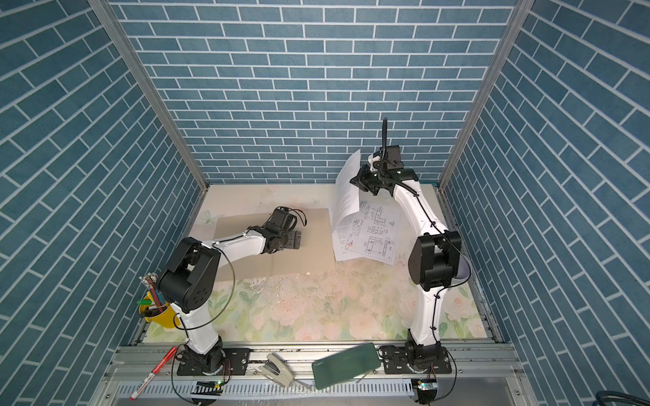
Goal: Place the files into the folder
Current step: 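Raise the sheets with the right gripper while the left moves to the folder clip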
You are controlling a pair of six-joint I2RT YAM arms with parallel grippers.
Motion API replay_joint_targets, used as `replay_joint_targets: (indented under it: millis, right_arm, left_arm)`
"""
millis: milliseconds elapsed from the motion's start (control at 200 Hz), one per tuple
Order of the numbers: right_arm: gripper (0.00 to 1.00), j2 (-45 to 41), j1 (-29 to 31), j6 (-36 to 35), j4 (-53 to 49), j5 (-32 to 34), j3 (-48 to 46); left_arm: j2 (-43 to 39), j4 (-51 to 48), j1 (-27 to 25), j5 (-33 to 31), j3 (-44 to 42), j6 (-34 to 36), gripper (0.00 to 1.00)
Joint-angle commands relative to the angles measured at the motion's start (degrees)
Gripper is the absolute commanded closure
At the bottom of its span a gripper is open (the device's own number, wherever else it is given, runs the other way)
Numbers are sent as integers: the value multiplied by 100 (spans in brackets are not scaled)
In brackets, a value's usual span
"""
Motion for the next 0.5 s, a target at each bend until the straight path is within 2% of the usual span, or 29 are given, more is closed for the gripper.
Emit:
replay_joint_targets:
  millis: [0, 230, 495]
  right_arm:
    - [100, -242, -49, -405, -256, 79, -262]
    - [100, -287, -169, -488, -217, 67, -550]
    - [100, -356, -255, -451, -120, 56, -747]
  left_arm:
    - [129, -437, 109, -3, 196, -261, 5]
    - [84, -497, 107, -96, 117, -347, 4]
    - [308, -357, 111, 784, 196, -617, 8]
